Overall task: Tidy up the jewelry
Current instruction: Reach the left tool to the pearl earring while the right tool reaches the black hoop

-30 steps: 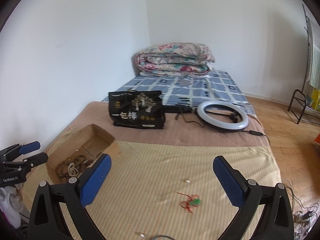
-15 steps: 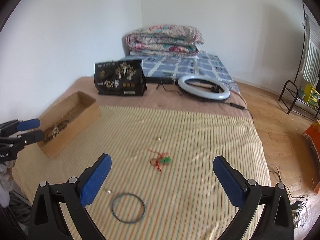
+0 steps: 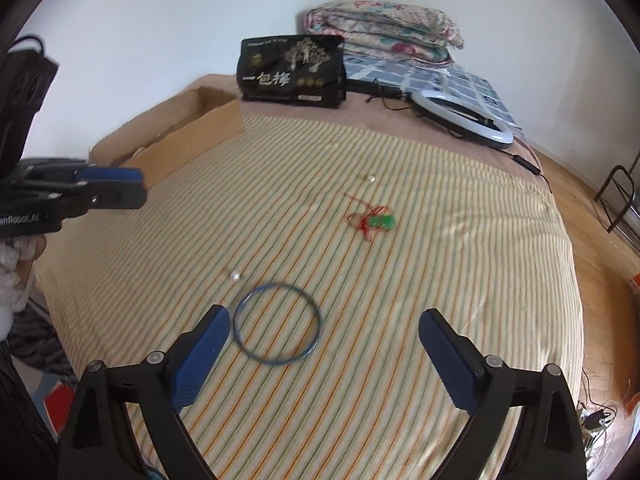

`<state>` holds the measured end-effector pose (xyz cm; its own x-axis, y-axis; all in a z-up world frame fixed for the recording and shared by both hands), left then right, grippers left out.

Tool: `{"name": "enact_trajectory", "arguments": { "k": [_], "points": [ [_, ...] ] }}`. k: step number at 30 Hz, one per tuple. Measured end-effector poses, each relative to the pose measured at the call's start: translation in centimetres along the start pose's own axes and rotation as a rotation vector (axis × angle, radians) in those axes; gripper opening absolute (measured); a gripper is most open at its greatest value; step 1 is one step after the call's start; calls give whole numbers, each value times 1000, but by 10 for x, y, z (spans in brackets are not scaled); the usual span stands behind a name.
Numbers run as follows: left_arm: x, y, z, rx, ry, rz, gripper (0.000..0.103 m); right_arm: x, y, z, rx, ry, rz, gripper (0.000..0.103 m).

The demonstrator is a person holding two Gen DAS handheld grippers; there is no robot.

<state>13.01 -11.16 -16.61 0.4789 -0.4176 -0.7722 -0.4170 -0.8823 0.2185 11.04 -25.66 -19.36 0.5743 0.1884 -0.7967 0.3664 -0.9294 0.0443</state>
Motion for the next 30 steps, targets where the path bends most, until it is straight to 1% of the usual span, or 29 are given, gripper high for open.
{"name": "enact_trajectory", "arguments": {
  "k": [2, 3, 4, 10, 14, 18, 22, 30],
  "points": [
    [7, 5, 5, 16, -18, 14, 26, 4, -4, 9, 0, 1, -11, 101],
    [12, 9, 8, 30, -31, 24, 22, 5, -6, 12, 6, -1, -17, 101],
    [17, 12, 10, 44, -40, 27, 21, 8, -8, 16, 12, -7, -24, 101],
    [43, 27, 20, 93, -99, 85, 20, 21, -16, 28, 23, 2, -19, 101],
    [61, 31, 26, 149, -131, 60, 20, 25, -21, 32, -5, 10, 1, 101],
    [72, 31, 29, 168, -137, 50, 16, 29, -22, 31, -18, 16, 8, 101],
    [76, 30, 27, 177, -126, 40, 16, 35, -20, 30, -6, 14, 11, 101],
    [87, 31, 26, 191, -139, 39, 16, 41, -21, 28, -8, 7, 1, 101]
  ]
}}
Point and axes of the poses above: each gripper's, at about its wrist camera, not at the fingertips, and x roughly the way its jaws point, y to its right, z to its underside, the point moved 8 cm from there along x, roughly the way its jaws point, and after that the axes turned 1 degree about z, right-handed, at the moved point
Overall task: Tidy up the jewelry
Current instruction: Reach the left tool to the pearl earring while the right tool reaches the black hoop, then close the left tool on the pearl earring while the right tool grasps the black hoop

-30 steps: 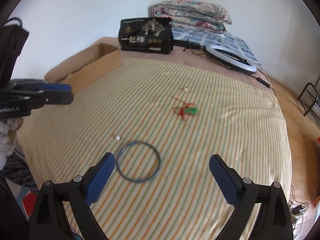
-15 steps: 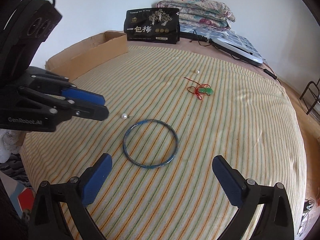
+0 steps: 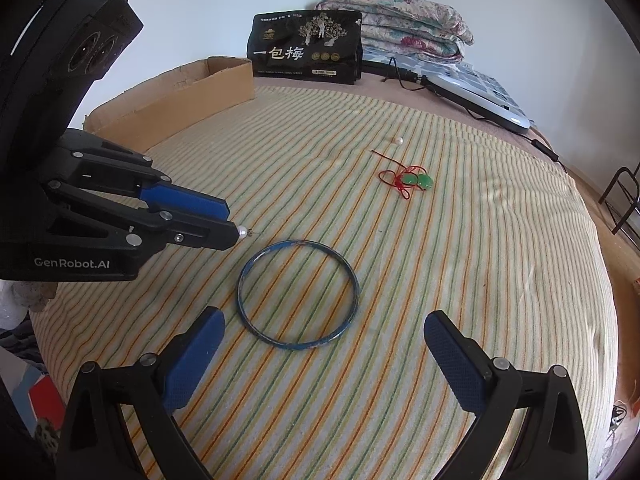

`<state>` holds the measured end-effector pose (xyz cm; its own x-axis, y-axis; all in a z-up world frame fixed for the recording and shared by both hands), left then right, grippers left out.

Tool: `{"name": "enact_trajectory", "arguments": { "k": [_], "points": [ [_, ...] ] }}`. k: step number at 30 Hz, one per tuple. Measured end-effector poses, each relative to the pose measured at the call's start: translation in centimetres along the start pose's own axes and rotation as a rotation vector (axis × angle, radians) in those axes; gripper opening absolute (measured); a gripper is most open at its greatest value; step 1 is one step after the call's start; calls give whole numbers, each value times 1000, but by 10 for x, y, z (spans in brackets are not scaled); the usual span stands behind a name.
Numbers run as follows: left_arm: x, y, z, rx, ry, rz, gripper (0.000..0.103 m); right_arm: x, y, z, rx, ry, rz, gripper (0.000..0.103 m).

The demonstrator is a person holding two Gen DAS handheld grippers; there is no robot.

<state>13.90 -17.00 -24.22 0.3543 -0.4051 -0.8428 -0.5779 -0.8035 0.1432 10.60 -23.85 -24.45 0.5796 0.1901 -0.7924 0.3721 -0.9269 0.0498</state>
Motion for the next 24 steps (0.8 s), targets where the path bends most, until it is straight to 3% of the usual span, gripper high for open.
{"name": "enact_trajectory", "arguments": {
  "k": [24],
  "points": [
    [17, -10, 0, -7, -22, -8, 7, 23, -5, -5, -6, -46, -28, 94]
  ]
}}
Point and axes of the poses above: each gripper's, at about its wrist camera, not at the fingertips, and x roughly the way its jaws point, y to its right, z to its underside, the point moved 8 cm from there along x, roughly the way its jaws point, and after that the axes turned 1 degree about z, right-handed, at the moved point
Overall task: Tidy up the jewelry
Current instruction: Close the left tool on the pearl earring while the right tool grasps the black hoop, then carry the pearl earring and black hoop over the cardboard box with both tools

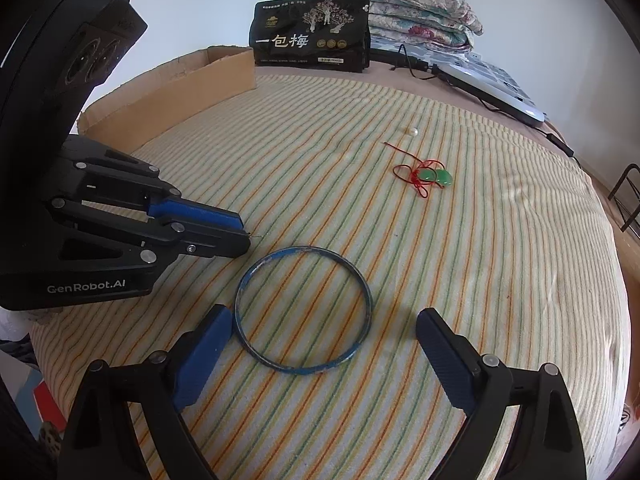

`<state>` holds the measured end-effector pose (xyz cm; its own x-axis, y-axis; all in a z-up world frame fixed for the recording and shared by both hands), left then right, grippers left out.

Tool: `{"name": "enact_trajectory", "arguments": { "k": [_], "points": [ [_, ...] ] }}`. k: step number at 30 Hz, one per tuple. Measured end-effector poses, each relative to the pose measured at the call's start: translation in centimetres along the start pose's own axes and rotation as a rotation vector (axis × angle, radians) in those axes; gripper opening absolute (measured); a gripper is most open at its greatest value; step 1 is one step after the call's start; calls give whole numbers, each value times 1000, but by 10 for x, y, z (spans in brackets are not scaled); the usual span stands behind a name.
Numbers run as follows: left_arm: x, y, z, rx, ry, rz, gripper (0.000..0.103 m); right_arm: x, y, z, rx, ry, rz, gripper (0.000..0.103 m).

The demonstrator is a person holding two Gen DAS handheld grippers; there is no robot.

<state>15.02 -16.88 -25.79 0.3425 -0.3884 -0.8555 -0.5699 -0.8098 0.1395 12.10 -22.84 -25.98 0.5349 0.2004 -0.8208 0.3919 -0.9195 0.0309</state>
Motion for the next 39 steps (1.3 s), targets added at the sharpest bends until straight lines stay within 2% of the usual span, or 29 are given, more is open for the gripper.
{"name": "enact_trajectory", "arguments": {
  "k": [4, 6, 9, 10, 21, 39],
  "points": [
    [0, -1, 1, -3, 2, 0, 7, 4, -2, 0, -11, -12, 3, 93],
    [0, -1, 1, -9, 2, 3, 7, 5, -4, 0, -20, -14, -1, 89],
    [-1, -2, 1, -18, 4, 5, 7, 3, -10, -2, -35, -11, -16, 76],
    [-1, -2, 1, -19, 4, 4, 7, 3, -10, -3, -37, -12, -13, 75],
    [-14, -7, -5, -50, 34, 1, 7, -8, -5, -8, 2, 0, -13, 74],
    [-76, -28, -39, -100, 188, -34, 7, -51, 4, -57, 41, 106, 36, 74]
  ]
}}
Point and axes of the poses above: each gripper's, at about its wrist camera, not at the fingertips, and x roughly the way its jaws point, y to its right, z to its underside, the point moved 8 cm from there along x, roughly the way its jaws point, and after that the axes turned 1 degree about z, right-handed, at the moved point
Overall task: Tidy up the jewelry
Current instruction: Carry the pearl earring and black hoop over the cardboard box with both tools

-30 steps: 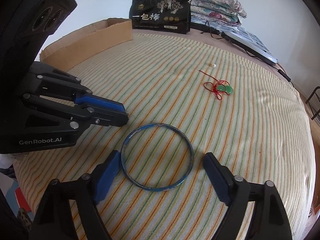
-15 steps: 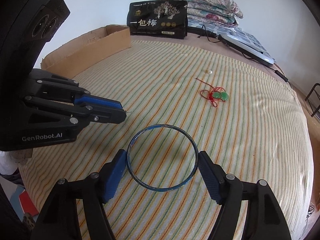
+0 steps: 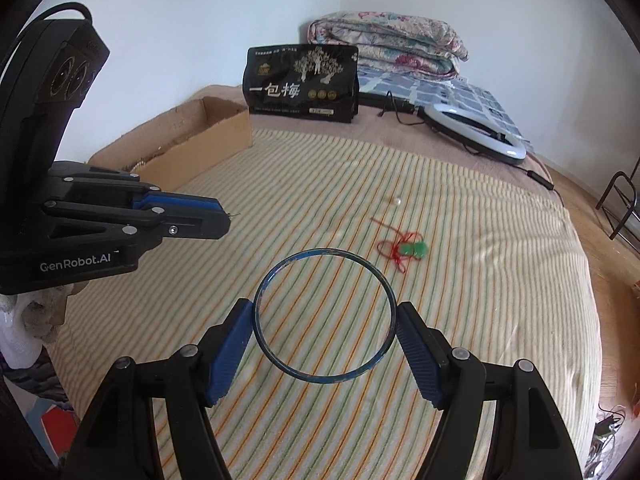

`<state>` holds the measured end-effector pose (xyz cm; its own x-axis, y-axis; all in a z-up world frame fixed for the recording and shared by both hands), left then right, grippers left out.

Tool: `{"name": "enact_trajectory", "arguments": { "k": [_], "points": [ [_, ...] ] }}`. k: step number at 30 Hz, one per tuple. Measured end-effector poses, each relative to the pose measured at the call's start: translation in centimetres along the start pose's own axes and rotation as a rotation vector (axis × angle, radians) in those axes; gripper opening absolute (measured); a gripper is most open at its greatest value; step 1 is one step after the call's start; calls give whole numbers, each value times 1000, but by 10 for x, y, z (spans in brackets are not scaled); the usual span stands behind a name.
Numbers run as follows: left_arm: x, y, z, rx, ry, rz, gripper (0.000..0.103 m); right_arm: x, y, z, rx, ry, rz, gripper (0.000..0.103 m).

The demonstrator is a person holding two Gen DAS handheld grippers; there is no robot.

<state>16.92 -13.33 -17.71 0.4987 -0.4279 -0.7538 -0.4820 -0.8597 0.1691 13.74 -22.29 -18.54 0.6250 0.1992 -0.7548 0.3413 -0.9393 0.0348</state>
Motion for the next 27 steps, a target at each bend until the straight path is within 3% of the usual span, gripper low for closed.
{"name": "enact_trajectory", "arguments": {
  "k": [14, 27],
  "points": [
    [-55, -33, -37, -44, 123, -55, 7, -27, -2, -72, 36, 123, 13, 74],
    [-102, -85, -52, -88, 189, -153, 7, -29, -32, -121, 26, 182, -10, 74]
  ]
}}
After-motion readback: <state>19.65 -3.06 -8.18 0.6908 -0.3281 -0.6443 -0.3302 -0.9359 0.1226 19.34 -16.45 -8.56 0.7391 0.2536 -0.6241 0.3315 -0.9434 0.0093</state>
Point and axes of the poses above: each gripper's, at about its wrist camera, not at the fingertips, and x roughly the way its jaws point, y to its right, z to its underside, the point moved 8 cm from there along x, roughly the way its jaws point, and after that the axes turned 1 degree about z, right-handed, at the moved point
